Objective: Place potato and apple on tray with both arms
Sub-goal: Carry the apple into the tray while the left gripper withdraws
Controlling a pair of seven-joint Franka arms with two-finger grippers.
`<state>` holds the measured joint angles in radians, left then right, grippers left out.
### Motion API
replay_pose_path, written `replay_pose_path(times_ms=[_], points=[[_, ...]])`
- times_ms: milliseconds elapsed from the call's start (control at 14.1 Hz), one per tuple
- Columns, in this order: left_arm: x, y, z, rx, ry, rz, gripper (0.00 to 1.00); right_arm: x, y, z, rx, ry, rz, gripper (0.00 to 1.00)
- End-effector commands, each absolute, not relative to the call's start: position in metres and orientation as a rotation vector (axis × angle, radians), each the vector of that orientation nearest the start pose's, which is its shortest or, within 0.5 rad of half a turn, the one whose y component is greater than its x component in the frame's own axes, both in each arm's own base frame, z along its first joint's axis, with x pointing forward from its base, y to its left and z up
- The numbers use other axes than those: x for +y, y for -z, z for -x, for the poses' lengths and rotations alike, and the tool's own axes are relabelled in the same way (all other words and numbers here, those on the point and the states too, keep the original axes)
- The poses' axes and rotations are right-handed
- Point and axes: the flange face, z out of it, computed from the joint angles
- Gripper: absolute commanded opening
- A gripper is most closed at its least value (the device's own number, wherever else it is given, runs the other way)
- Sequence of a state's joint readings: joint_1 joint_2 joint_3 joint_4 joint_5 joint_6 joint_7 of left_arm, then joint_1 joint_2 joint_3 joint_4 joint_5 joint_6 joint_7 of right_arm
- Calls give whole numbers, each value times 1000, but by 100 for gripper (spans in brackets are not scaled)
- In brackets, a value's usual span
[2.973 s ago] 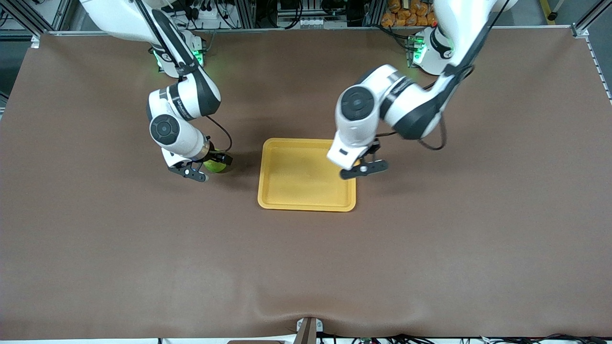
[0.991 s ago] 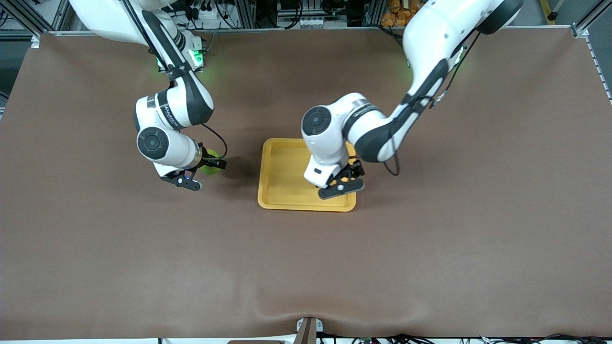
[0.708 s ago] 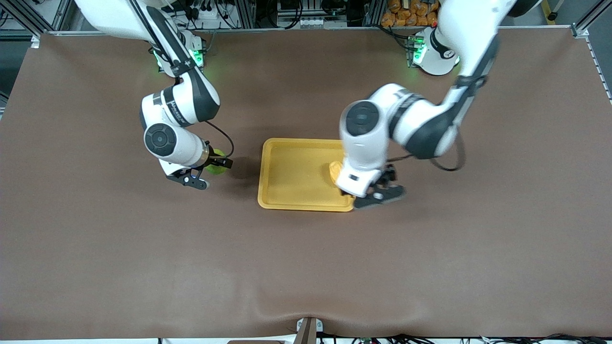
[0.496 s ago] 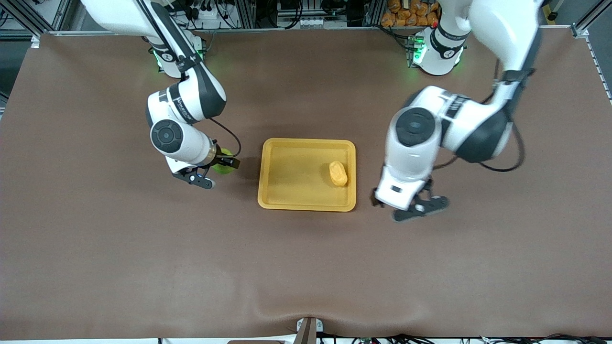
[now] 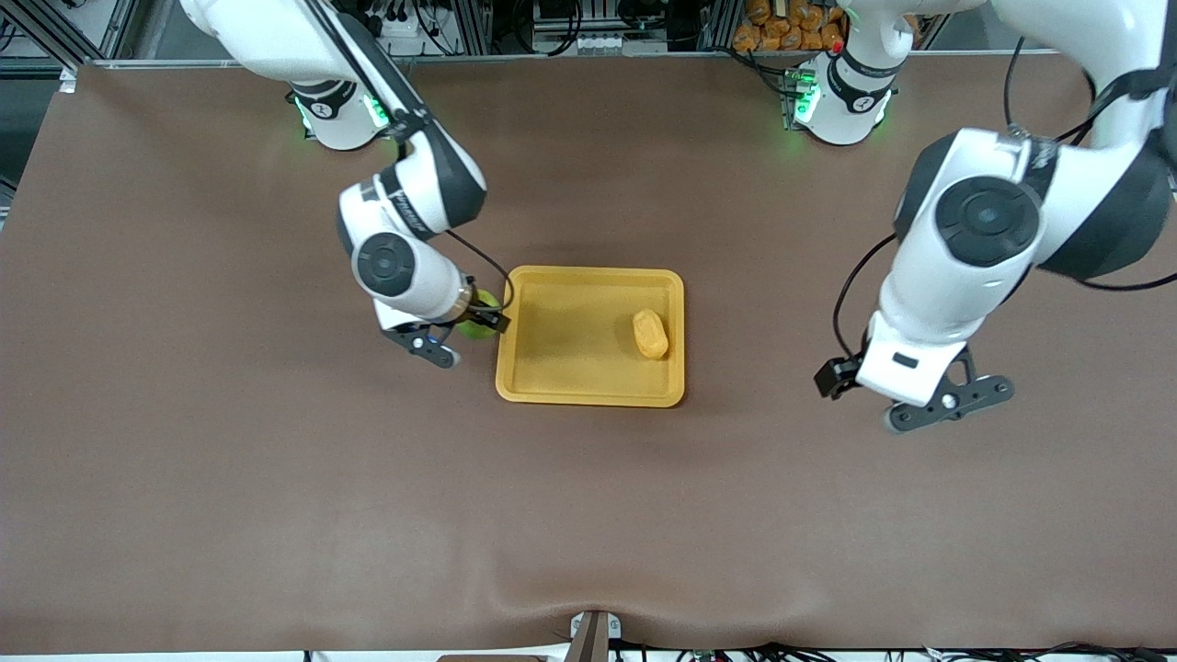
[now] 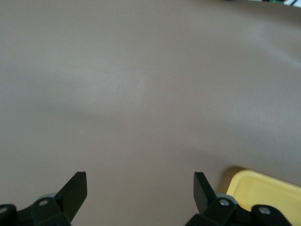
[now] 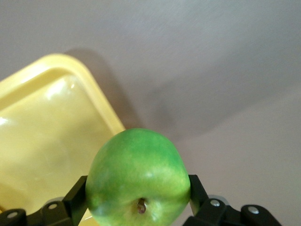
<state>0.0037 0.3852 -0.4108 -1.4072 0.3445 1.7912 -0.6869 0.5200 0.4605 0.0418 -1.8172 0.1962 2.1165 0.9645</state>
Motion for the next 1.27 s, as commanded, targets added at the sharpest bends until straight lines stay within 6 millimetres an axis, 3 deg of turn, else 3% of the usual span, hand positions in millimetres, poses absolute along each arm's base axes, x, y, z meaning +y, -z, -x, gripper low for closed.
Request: replay_pose_path(times_ms=[0,212,637,779,850,920,991,1204], points=[[-179,-522,-630,-291,135,2974,100,383,-254,-541,886,-383,2974,0],[-161,-541,-615,-210,69,2999,100,397,-242,-542,913,-382,2972,0],[-83,-575,-583,-95,37,3060,100,411,-223,-532,886,-380,2986,0],[-70,-582,-566,-37,23,3055,100,412,-220,-533,936,-368,2970,1],[-66,-582,-558,-23,8,3052,100,411,-217,-534,963,-365,2961,28],[-62,-588,-554,-13,12,3051,100,412,-216,-533,964,-366,2963,81],[-61,-593,-552,-9,-6,3054,100,411,-214,-533,963,-368,2966,100],[-53,-612,-549,-42,1,3084,100,411,-217,-533,945,-364,2976,100]])
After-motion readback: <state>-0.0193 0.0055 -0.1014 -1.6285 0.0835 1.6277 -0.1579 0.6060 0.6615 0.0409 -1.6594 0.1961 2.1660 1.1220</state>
